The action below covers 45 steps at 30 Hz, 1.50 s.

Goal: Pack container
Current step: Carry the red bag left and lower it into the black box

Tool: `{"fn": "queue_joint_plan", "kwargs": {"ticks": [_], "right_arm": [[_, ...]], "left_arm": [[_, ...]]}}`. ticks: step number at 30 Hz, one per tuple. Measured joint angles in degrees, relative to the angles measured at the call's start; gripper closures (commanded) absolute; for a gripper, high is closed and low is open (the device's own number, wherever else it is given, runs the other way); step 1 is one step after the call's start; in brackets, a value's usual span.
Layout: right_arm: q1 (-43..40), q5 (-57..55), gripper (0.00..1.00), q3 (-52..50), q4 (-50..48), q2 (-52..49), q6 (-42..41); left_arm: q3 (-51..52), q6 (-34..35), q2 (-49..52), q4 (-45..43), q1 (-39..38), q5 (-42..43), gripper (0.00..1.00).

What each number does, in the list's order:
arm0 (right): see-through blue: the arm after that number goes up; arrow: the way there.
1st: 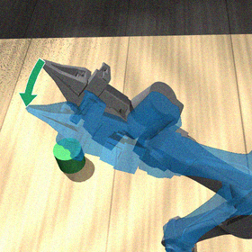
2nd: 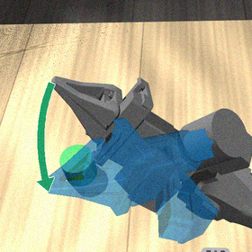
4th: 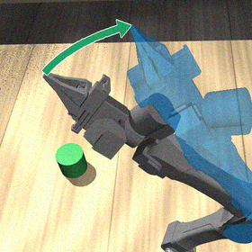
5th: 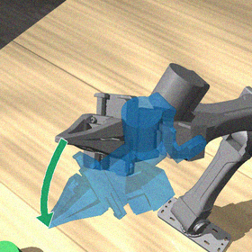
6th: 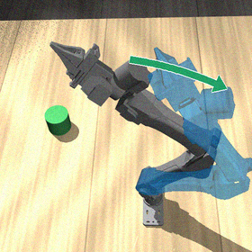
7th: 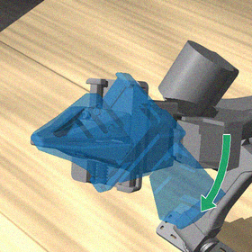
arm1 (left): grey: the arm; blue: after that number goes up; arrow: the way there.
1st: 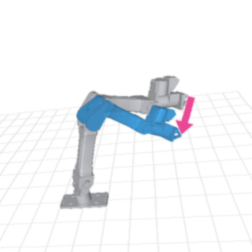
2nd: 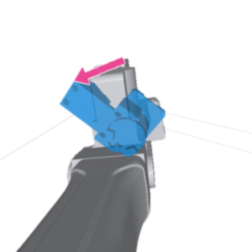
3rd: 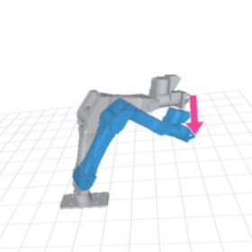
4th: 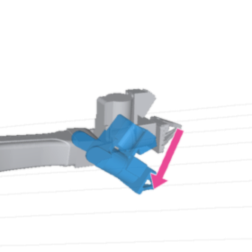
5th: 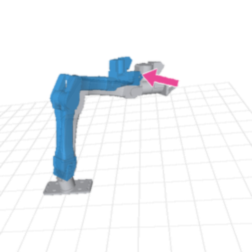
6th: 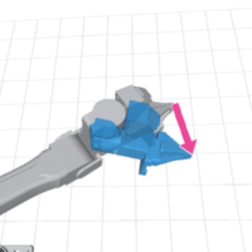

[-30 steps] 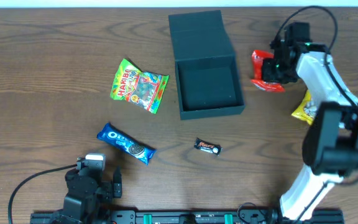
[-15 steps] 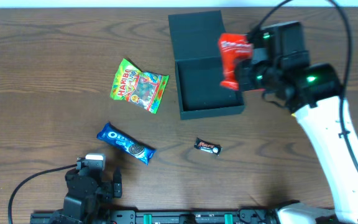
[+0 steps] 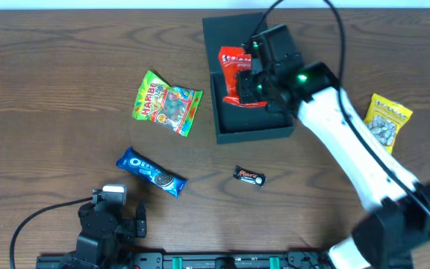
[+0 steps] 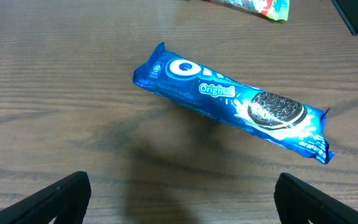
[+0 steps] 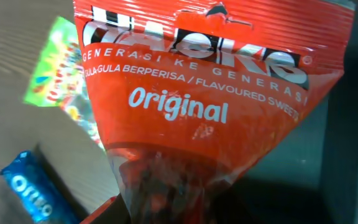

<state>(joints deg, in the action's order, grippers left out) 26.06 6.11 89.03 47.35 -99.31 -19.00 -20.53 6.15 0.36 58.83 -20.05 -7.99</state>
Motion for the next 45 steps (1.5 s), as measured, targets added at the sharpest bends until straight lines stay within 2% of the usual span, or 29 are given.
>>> {"fn": "queue_joint_plan", "kwargs": {"ticks": [18, 32, 45], "right_arm": [[3.3, -4.0, 0.99, 2.2, -0.2, -16.6, -1.6], [3.4, -8.5, 0.98, 2.5, -0.1, -18.7, -1.3], [4.9, -9.0, 0.98, 2.5, -0.1, -18.7, 2.5]], "left_arm": [[0.0, 0.0, 0.0, 0.0, 0.0, 0.0, 0.05], [0.0, 0.0, 0.0, 0.0, 0.0, 0.0, 0.05], [0.0, 0.0, 0.0, 0.0, 0.0, 0.0, 0.05]]}}
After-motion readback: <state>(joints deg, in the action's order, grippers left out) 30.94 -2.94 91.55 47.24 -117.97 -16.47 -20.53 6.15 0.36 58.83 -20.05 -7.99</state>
